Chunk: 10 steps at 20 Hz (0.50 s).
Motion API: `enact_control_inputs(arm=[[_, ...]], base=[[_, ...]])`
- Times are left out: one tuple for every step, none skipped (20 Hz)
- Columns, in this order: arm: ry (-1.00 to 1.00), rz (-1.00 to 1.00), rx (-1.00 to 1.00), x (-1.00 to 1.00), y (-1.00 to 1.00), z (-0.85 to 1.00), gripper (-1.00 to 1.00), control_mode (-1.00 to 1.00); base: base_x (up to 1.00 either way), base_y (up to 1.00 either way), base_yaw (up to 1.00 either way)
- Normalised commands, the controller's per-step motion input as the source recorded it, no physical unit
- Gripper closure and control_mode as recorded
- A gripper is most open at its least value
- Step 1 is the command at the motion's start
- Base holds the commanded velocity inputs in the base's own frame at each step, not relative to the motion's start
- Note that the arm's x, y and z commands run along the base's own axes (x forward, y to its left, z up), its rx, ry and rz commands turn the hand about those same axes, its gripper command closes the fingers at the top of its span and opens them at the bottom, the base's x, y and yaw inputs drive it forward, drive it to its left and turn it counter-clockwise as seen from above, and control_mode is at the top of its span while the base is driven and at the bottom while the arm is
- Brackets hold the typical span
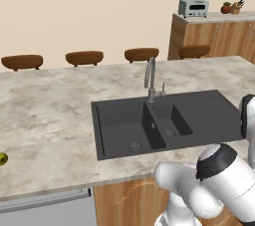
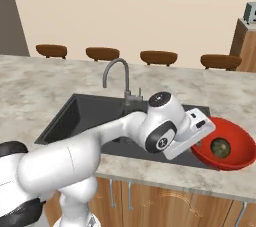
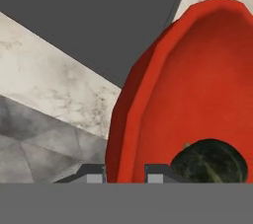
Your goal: Pick the squash from the sink and place it in the bowl. Then pick the bowl and place it in the microwave. Then close the microwave door and press the start button.
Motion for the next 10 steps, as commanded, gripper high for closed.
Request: enact_control_inputs(arm=[[0.13, 0.0, 0.0, -0.23, 0.21, 1.0, 1.0, -1.0], [0.15, 0.0, 0.03, -0.17, 0.2, 1.0, 1.0, -1.0], [0.15, 0.0, 0.0, -0.16, 0.51, 1.0, 1.0, -1.0], [0.19, 0.01, 0.0, -0.09, 0.67, 1.0, 1.0, -1.0], [0.2, 0.05, 0.0, -0.13, 0.84, 1.0, 1.0, -1.0], [0.21, 0.07, 0.0, -0.16, 0.81, 1.0, 1.0, -1.0], [0.27, 0.11, 0.0, -0.09, 1.0, 1.0, 1.0, -1.0], [0.27, 0.15, 0.0, -0.14, 1.0, 1.0, 1.0, -1.0], [0.26, 0.18, 0.0, -0.19, 0.9, 1.0, 1.0, -1.0], [0.24, 0.2, 0.0, -0.26, 0.78, 1.0, 1.0, -1.0]], base=[[0.0, 0.0, 0.0], [0.0, 0.0, 0.0], [0.0, 0.0, 0.0], [0.0, 0.0, 0.0], [0.0, 0.0, 0.0], [0.0, 0.0, 0.0], [0.0, 0.0, 0.0], [0.0, 0.0, 0.0], [0.0, 0.0, 0.0], [0.0, 0.0, 0.0]])
